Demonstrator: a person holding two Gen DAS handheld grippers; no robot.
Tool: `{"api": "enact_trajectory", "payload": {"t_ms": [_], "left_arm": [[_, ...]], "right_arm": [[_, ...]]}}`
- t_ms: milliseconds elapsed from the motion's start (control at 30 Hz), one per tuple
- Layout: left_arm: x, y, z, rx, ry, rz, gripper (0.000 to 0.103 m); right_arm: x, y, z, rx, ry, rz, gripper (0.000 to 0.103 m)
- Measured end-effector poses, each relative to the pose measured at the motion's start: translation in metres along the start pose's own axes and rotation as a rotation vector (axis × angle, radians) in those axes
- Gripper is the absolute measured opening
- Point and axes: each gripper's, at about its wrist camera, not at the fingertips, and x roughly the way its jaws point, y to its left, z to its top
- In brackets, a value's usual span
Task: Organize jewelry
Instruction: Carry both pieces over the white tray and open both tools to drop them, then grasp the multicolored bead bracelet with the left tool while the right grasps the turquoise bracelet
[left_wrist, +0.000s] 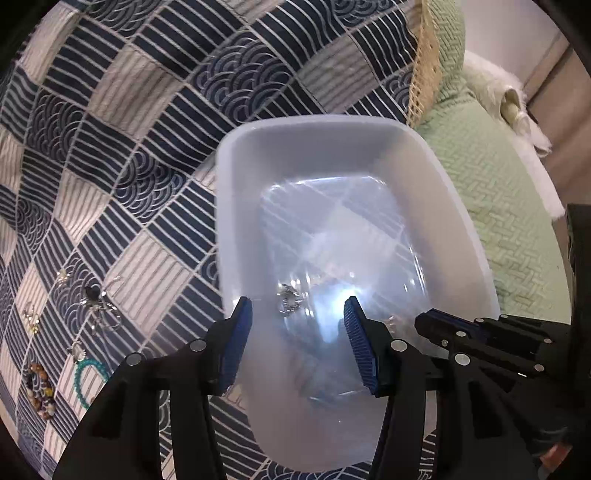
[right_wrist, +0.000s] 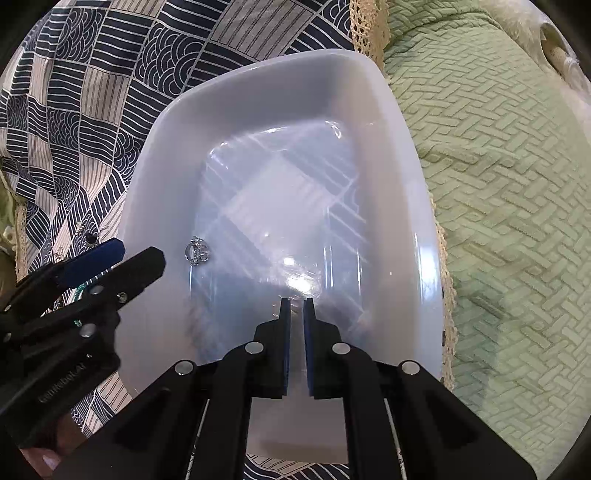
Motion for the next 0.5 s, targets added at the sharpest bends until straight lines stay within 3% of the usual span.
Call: {"api": "enact_trajectory", "payload": {"t_ms": [167,233,267,333,367,500], "left_arm": [[-0.041,0.023,-0.007,0.027,-0.034,-0.004,0.050],[-0.069,0.043,-0.016,0.041,-0.061,0.030,0.074],[-0.081,0.055,-0.021,0.038,-0.075,0.052,0.080],[-0.103,0.092,-0.033,0.022,-0.097,0.127,0.084],[-0.109,0.109,-0.040,0.014,-0.089,0.158,0.084],[-0.109,0.184,-0.068,-0.069,-0.022,0.229,0.084]], "right_arm": [[-0.022,0.020,0.003,-0.025,-0.047,0.015,0.009],[-0.034,0.039,0.001,-0.062,-0.075,0.030,0.012],[-0.042,0.056,0.000,-0.095,-0.095,0.044,0.016],[-0.052,0.084,-0.002,-0.155,-0.125,0.059,0.046],[-0.057,0.099,-0.003,-0.187,-0.141,0.063,0.052],[-0.056,0.170,-0.015,-0.307,-0.134,0.121,0.054]]}}
